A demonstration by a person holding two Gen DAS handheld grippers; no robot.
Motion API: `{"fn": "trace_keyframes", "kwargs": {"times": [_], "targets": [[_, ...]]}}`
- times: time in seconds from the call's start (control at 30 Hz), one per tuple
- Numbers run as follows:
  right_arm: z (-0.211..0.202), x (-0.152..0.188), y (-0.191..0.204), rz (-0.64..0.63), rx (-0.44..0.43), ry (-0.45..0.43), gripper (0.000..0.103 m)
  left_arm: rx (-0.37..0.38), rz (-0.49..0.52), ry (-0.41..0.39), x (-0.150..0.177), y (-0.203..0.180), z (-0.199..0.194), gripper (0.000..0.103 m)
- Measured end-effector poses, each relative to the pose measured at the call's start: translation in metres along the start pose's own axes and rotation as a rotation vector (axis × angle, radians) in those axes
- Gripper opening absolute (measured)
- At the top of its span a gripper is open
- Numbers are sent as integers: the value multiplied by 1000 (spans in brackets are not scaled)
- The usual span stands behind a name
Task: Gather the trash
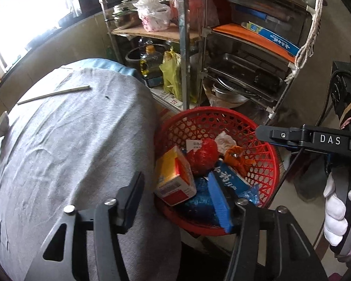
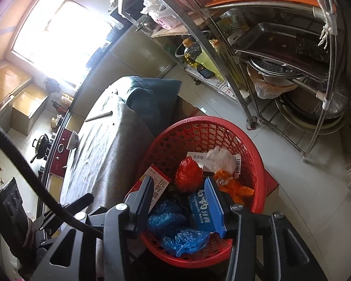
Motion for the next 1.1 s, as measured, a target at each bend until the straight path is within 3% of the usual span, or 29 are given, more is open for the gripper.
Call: {"fn": "trace_keyframes", "kwargs": {"times": [0.4,0.77,0.87,1.1], "targets": [[9,9,26,-57,5,24,49,-114,-37,-47,4,35,-19,63],[22,24,62,-137,12,53,49,-174,-138,-85,18,80,-40,64],[26,29,75,-167,14,63,49,-194,-176,-96,23,96,-46,79],[39,39,111,-249,8,90,49,-257,-263,-117,37,136,-63,81]]}}
Point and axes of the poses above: each gripper's, at about its wrist camera, not at the fingertips, and z roughly the way its jaws point, y to its left, x to its underside, the point moved 9 cm from there along z, roughly the way its jaws point, and after that the axes turned 7 degrees about -x, right-handed, at the moved point
